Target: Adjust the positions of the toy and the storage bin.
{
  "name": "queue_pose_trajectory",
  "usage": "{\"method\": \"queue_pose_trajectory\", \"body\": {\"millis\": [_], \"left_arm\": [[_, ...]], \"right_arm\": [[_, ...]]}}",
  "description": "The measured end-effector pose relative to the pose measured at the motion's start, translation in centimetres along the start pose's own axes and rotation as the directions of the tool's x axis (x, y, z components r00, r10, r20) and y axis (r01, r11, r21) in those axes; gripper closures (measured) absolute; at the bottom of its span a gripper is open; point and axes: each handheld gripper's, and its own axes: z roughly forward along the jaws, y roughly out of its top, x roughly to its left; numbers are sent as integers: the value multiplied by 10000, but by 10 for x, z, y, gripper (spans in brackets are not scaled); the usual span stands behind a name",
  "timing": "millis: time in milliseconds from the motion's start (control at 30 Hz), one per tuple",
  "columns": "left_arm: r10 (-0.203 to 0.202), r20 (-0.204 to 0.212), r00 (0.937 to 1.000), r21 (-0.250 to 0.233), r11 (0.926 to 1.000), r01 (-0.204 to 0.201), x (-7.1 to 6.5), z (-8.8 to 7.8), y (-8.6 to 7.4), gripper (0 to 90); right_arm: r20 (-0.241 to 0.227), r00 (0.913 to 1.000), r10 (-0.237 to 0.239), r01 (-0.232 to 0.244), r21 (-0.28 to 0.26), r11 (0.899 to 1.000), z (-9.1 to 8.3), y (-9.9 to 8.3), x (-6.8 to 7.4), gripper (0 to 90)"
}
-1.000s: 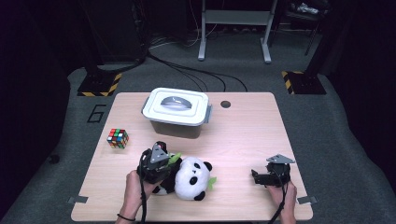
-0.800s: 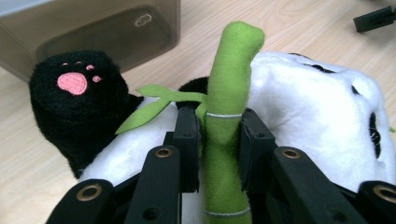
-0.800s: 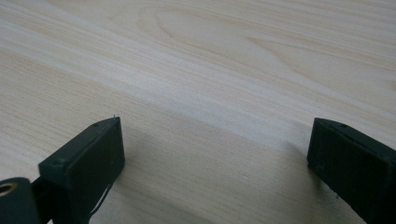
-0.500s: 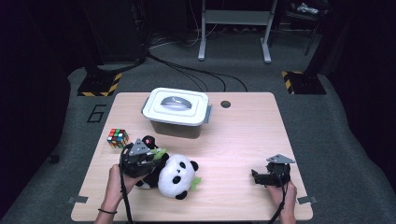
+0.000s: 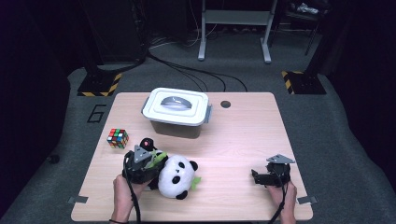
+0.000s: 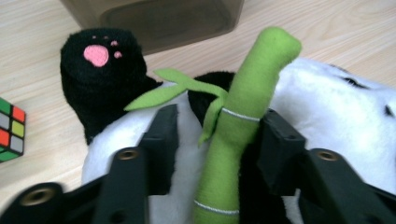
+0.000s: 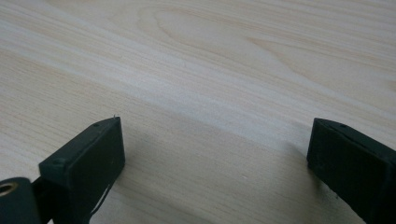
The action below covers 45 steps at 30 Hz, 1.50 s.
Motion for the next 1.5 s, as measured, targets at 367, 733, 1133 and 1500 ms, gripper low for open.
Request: {"method": "queue_pose_trajectory", "body": {"millis": [367,733,1133,1500], "left_arm": [[492,1307,9902,-345,9984,-450,28,-6,2,742],[994,2024,9742,-621,9941,-885,68,-11,3,746],[676,2379,9689,-759,9958,-508,81,-2,-5,683],[107,2008,9796,-1144,9933,127,75,-23,-2,290]], "right_arm": [[-5,10000,33,-33,10,10000,0,0,0,33],[-2,10000,9,-9,2,10000,0,0,0,33],[7,10000,44,-44,18,10000,0,0,0,32],[8,9999,119,-119,1,9999,0,0,1,32]]}}
